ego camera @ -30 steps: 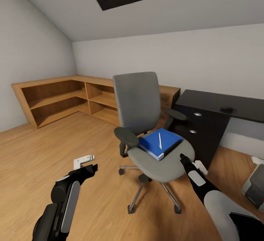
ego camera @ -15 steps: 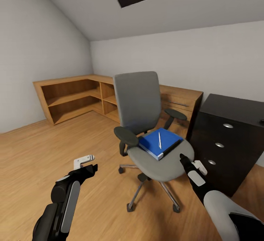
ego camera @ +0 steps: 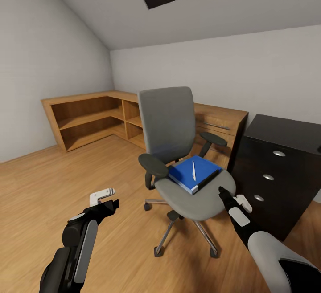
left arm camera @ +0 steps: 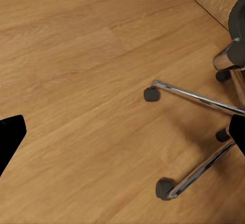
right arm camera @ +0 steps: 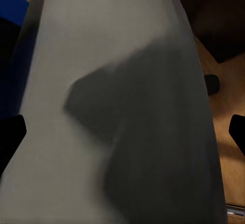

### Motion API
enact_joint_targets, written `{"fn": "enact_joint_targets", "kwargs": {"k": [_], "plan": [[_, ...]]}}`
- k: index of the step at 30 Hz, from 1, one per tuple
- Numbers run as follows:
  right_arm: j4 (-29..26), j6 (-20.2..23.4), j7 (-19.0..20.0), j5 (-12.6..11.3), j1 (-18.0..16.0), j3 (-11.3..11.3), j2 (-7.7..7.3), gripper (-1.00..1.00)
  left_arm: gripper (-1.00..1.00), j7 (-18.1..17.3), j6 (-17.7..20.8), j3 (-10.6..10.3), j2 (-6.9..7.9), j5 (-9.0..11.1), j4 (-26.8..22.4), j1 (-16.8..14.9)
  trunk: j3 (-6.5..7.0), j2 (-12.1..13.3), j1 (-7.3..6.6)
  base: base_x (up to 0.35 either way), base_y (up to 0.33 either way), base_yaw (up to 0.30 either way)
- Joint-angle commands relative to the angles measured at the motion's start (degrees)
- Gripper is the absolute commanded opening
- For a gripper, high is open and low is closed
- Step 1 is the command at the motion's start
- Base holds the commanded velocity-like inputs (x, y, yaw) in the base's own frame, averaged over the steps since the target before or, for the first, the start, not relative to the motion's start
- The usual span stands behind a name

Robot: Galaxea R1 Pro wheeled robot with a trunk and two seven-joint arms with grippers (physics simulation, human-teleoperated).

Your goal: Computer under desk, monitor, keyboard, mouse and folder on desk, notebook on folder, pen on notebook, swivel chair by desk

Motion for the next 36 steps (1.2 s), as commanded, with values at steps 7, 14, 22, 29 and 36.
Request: {"fn": "enact_joint_targets", "kwargs": {"k": [7, 14, 22, 29, 36], "plan": [[0.06, -0.1, 0.02, -0.62, -0.03, 0.18, -0.01, 1.0, 1.0, 0.42, 0.2, 0.02, -0.04, 0.61, -0.05, -0.01, -0.05, -0.02, -0.01, -0.089, 0.0, 0.0], [0.12, 0.06, -0.08, -0.79, -0.03, 0.13, 0.15, 1.0, 1.0, 0.42, 0.2, -0.02, -0.04, 0.61, -0.05, -0.04, -0.05, -0.02, -0.01, -0.312, 0.0, 0.0], [0.67, 0.12, 0.02, -0.97, -0.03, 0.18, 0.6, 1.0, 1.0, 0.42, 0.2, -0.01, -0.04, 0.61, -0.05, -0.04, -0.05, -0.02, -0.01, -0.101, 0.0, 0.0], [0.76, 0.22, 0.02, -0.97, 0.04, 0.18, 2.11, 1.0, 1.0, 0.44, 0.2, 0.0, -0.04, 0.61, -0.05, -0.04, -0.05, -0.02, -0.01, 0.0, 0.0, 0.0], [0.85, 0.26, 0.0, -0.89, 0.12, 0.18, 4.11, 1.0, 1.0, 0.49, 0.25, -0.03, -0.04, 0.61, -0.05, -0.04, -0.05, -0.02, -0.01, 0.0, 0.0, 0.0]]}}
